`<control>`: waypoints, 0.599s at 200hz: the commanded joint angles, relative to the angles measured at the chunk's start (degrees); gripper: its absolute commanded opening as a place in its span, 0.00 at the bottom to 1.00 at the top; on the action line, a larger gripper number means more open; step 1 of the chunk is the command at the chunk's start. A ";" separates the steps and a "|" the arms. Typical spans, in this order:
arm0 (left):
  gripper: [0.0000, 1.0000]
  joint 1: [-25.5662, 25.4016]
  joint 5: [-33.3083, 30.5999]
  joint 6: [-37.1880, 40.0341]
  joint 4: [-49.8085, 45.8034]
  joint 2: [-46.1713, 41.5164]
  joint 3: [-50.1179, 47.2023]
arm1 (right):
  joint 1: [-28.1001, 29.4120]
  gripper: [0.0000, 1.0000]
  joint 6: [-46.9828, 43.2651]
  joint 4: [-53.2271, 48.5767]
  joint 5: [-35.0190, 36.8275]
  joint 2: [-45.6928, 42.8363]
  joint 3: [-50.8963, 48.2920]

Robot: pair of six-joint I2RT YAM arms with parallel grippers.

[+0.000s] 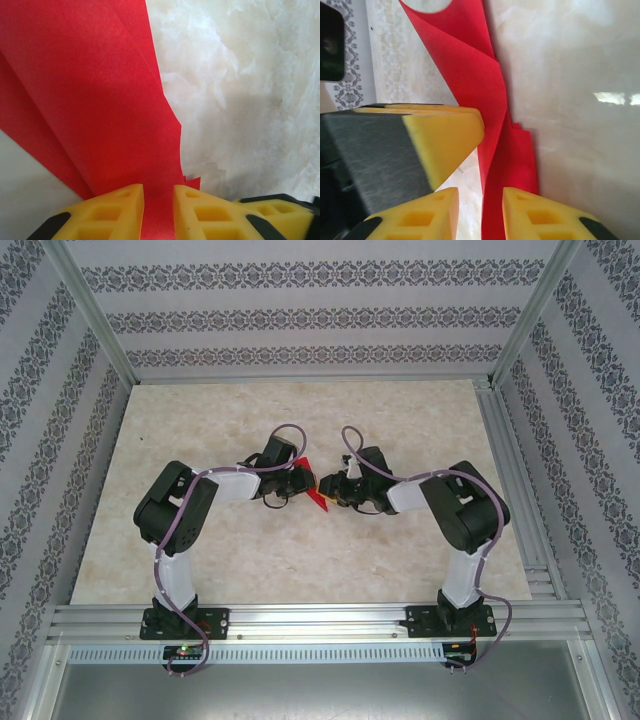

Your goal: Fold a paper plane with a square sheet of paper (pick it up from the middle)

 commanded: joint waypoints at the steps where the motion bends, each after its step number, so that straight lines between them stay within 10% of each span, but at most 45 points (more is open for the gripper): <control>1: 0.24 0.64 -1.95 -0.31 -0.94 1.21 -0.20 | -0.62 0.34 -3.54 -4.49 4.35 -5.32 -1.27; 120: 0.30 0.86 1.17 -2.38 2.03 -7.44 -2.73 | 1.79 0.48 -10.22 -17.87 22.98 -13.28 -0.43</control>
